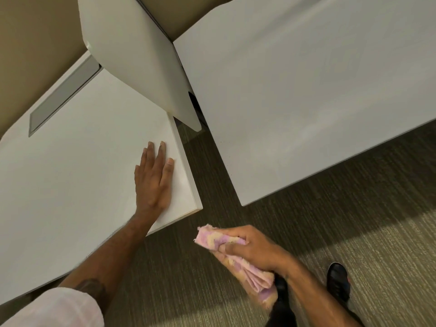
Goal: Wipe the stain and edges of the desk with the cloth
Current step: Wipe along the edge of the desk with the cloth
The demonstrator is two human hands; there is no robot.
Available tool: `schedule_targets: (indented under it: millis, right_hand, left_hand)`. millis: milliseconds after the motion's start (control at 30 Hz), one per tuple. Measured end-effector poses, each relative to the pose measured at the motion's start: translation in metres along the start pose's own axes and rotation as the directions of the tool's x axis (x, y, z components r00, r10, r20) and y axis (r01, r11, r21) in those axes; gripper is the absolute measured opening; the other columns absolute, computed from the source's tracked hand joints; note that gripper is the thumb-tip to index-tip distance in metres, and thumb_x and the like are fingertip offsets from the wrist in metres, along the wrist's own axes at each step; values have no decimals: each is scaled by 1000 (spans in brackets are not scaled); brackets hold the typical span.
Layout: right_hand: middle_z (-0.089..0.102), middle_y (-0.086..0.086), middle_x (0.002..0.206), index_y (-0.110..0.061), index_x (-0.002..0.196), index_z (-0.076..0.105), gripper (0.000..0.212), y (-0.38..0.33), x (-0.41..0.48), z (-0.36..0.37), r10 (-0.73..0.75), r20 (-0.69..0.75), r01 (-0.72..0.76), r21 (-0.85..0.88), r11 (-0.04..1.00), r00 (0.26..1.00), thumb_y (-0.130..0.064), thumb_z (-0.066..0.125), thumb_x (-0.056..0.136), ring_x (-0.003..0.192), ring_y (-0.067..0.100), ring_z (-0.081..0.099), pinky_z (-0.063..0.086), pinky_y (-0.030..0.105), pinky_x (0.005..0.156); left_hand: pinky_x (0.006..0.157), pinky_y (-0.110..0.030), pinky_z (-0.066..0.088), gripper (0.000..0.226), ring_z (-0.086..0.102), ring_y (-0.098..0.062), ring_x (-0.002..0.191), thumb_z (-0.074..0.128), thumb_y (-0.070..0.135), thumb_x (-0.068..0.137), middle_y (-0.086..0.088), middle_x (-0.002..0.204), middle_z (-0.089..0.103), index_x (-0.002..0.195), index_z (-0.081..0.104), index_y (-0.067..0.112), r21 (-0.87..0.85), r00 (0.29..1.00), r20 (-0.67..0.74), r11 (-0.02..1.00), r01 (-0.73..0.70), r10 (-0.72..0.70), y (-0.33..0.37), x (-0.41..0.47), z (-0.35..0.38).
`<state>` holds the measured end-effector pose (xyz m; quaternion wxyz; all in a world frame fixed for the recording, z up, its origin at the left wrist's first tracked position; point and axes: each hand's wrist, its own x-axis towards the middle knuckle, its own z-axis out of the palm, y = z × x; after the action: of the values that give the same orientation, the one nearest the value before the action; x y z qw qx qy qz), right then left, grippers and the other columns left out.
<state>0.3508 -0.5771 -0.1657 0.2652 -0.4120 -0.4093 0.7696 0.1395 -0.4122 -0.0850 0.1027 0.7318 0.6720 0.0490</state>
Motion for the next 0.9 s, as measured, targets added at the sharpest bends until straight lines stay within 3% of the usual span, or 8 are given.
schedule_targets:
  millis: [133, 200, 333, 567, 733, 800, 900]
  right_hand:
    - [77, -10, 107, -57, 113, 67, 33, -8, -11, -20, -3, -147, 25, 146, 989, 989, -28, 66, 96, 96, 10, 75, 58, 21, 76]
    - [77, -7, 113, -52, 115, 70, 27, -9, -12, -28, -5, -232, 64, 249, 966, 973, -34, 65, 95, 102, 14, 75, 58, 27, 83]
    - [74, 2, 125, -33, 132, 64, 34, -4, -6, -30, 20, -354, 148, 440, 886, 935, -36, 63, 97, 112, 20, 72, 56, 38, 96]
    - [69, 8, 133, -25, 145, 54, 50, 10, 11, 8, -2, -557, 330, 488, 808, 830, -36, 62, 98, 117, 23, 70, 53, 41, 101]
    - [67, 9, 134, -27, 145, 52, 49, 22, 6, 48, -34, -623, 402, 461, 791, 781, -40, 59, 99, 116, 23, 70, 58, 35, 90]
    - [66, 8, 136, -28, 148, 50, 51, 26, 1, 59, -37, -656, 435, 456, 777, 754, -41, 59, 99, 117, 22, 70, 58, 36, 91]
    - [66, 8, 137, -28, 149, 49, 53, 31, -3, 71, -52, -690, 497, 465, 733, 722, -44, 56, 99, 120, 24, 68, 57, 38, 93]
  left_hand:
    - [125, -52, 1, 67, 0, -16, 156, 15, 63, 96, 7, 169, 0, 157, 9, 37, -1, 1000, 5, 1000, -7, 7, 3, 0, -2]
    - [125, -53, 2, 68, 1, -18, 156, 15, 64, 95, 6, 169, 1, 157, 10, 36, 0, 1000, 6, 1000, -12, 12, 3, 0, -2]
    - [124, -56, 3, 67, 4, -22, 156, 14, 64, 96, 3, 169, 5, 157, 12, 35, 28, 999, 3, 999, -32, 32, 1, 2, -2]
    - [123, -55, 3, 60, 1, -23, 156, 19, 56, 102, -1, 170, 4, 157, 12, 32, -23, 997, 22, 997, -71, 72, -7, 8, 2]
    - [124, -54, -3, 57, -1, -21, 156, 32, 47, 105, 0, 170, 4, 157, 19, 29, -268, 988, 88, 959, -96, 124, -17, 9, -11]
    - [123, -56, -5, 57, 0, -22, 156, 32, 48, 104, 0, 169, 5, 157, 22, 29, -354, 970, 114, 921, -163, 215, -26, 5, -19]
    - [120, -52, -11, 64, -3, -21, 156, 22, 57, 99, -2, 169, 3, 158, 18, 31, -157, 852, 133, 859, -487, 507, -45, 1, -33]
